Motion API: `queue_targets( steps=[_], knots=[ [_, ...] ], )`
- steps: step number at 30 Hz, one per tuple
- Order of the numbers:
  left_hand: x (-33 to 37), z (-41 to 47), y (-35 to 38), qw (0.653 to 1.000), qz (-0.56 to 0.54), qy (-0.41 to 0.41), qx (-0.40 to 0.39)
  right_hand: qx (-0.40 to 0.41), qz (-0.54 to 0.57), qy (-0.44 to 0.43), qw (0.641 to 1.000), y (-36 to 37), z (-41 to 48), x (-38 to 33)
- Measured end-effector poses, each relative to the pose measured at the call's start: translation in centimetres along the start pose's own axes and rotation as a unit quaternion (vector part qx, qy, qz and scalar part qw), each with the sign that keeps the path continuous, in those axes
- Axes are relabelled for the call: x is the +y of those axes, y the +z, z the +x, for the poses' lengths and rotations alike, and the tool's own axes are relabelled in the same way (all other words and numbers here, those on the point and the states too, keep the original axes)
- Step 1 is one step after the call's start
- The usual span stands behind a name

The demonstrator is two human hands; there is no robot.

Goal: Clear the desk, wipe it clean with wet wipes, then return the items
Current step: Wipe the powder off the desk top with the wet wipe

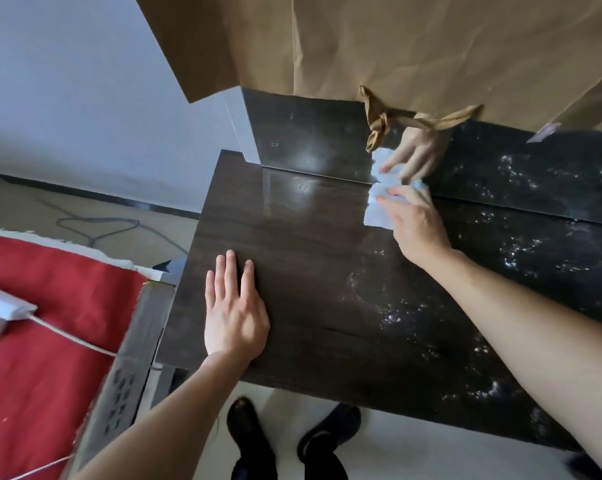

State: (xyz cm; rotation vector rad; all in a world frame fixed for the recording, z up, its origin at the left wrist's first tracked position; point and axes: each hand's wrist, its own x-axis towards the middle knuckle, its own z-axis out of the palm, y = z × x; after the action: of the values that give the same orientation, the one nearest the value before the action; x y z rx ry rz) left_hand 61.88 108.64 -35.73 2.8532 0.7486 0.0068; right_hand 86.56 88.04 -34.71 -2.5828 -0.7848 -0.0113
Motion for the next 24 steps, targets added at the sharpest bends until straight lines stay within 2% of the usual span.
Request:
queue_targets(
  steps=[3,5,8,11,13,14,15,18,19,21,24],
  knots=[
    [0.0,0.0,0.0,1.0,-0.003,0.0,0.006,0.027,0.022,0.106,0.994,0.8,0.8,-0.1],
    [0.0,-0.1,-0.1,1.0,-0.004,-0.001,0.01,0.033,0.034,0.119,0.992,1.4,1.4,-1.6],
    [0.1,-0.2,-0.2,1.0,-0.01,0.0,0.01,-0.027,0.008,0.017,0.999,1.1,-0.6,-2.9],
    [0.2,-0.2,-0.3,1.0,-0.008,-0.002,0.01,-0.117,-0.019,-0.088,0.989,-0.1,-7.3,-3.6],
    [0.2,-0.1,-0.3,1.0,-0.009,-0.004,0.01,-0.136,-0.077,-0.178,0.972,-0.5,-9.1,-3.1],
    [0.2,-0.2,-0.3,1.0,-0.01,-0.003,0.009,-0.128,-0.09,-0.178,0.971,-0.8,-8.3,-2.7],
    [0.2,-0.2,-0.2,1.0,-0.011,-0.002,0.009,-0.113,-0.091,-0.143,0.979,-0.9,-6.5,-2.1],
    [0.0,-0.1,0.0,1.0,-0.009,0.0,0.012,-0.042,-0.088,0.041,0.994,-1.1,-0.1,-0.9],
    [0.0,-0.1,0.0,1.0,-0.008,0.0,0.014,-0.022,-0.092,0.055,0.994,-0.8,0.5,-1.1],
    [-0.1,-0.1,0.1,1.0,-0.013,0.002,0.015,-0.029,-0.04,0.025,0.998,-0.2,-2.0,-3.0],
    [-0.2,-0.1,0.0,1.0,-0.011,0.004,0.012,-0.12,0.041,-0.115,0.985,-0.5,-11.1,-6.7]
  ],
)
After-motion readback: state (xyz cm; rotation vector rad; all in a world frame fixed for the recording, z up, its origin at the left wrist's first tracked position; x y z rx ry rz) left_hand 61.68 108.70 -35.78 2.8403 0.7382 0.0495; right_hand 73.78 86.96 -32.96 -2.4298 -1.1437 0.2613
